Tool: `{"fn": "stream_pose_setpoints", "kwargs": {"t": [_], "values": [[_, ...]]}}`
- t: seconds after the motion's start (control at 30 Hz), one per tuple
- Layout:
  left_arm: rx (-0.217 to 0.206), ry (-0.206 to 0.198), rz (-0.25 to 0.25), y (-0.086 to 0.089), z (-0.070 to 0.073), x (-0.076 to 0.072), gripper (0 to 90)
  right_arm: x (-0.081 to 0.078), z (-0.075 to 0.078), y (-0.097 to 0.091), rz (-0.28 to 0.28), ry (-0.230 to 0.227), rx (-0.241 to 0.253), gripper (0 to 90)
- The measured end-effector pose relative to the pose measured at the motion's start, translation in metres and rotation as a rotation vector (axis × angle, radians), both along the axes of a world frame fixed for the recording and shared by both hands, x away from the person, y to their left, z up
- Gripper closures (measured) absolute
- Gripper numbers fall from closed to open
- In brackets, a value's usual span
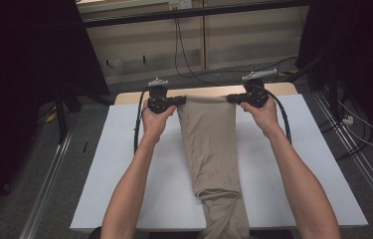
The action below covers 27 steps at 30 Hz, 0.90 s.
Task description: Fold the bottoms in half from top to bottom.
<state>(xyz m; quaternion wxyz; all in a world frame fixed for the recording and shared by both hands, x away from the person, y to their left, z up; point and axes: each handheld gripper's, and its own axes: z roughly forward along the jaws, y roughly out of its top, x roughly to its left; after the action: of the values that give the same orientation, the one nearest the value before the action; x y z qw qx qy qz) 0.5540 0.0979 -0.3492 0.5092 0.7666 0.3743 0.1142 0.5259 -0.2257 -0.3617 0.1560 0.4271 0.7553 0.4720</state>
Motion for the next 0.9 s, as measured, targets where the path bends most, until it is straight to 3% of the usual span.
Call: {"fn": "stream_pose_setpoints", "kwargs": {"t": [0.17, 0.33, 0.37, 0.43, 0.5, 0.53, 0.57, 0.6, 0.63, 0.7, 0.77, 0.9], "values": [[-0.015, -0.030, 0.036, -0.001, 0.024, 0.014, 84.7, 0.011, 0.025, -0.001, -0.031, -0.035, 0.023, 87.1], [-0.014, -0.054, 0.057, -0.005, 0.043, 0.028, 84.7, 0.024, 0.053, -0.001, -0.057, -0.065, 0.008, 87.1], [-0.009, -0.056, 0.063, -0.006, 0.047, 0.031, 84.7, 0.026, 0.058, -0.001, -0.061, -0.067, 0.012, 87.1], [-0.038, -0.041, 0.075, -0.007, 0.053, 0.036, 84.6, 0.032, 0.067, 0.001, -0.075, -0.062, -0.006, 87.1], [-0.016, -0.027, 0.083, -0.011, 0.053, 0.041, 83.6, 0.037, 0.072, 0.002, -0.090, -0.066, -0.011, 84.1], [-0.002, -0.033, 0.100, -0.012, 0.051, 0.042, 80.2, 0.041, 0.073, 0.003, -0.139, -0.070, -0.040, 71.7], [0.009, -0.037, 0.139, -0.012, 0.047, 0.043, 70.8, 0.043, 0.073, 0.003, -0.188, -0.068, -0.059, 57.4], [0.004, -0.022, 0.159, -0.011, 0.043, 0.043, 53.8, 0.045, 0.072, 0.002, -0.238, -0.065, -0.060, 51.0], [0.005, -0.012, 0.153, -0.010, 0.039, 0.043, 49.2, 0.046, 0.071, 0.001, -0.241, -0.061, -0.064, 55.3], [0.048, -0.002, 0.155, -0.009, 0.032, 0.041, 42.1, 0.044, 0.066, 0.001, -0.221, -0.049, -0.081, 47.5], [0.063, 0.013, 0.140, -0.008, 0.026, 0.038, 30.7, 0.042, 0.058, 0.001, -0.200, -0.036, -0.087, 45.3], [0.080, 0.007, 0.113, -0.006, 0.018, 0.023, 22.6, 0.026, 0.035, 0.001, -0.154, -0.008, -0.081, 42.3]]}}
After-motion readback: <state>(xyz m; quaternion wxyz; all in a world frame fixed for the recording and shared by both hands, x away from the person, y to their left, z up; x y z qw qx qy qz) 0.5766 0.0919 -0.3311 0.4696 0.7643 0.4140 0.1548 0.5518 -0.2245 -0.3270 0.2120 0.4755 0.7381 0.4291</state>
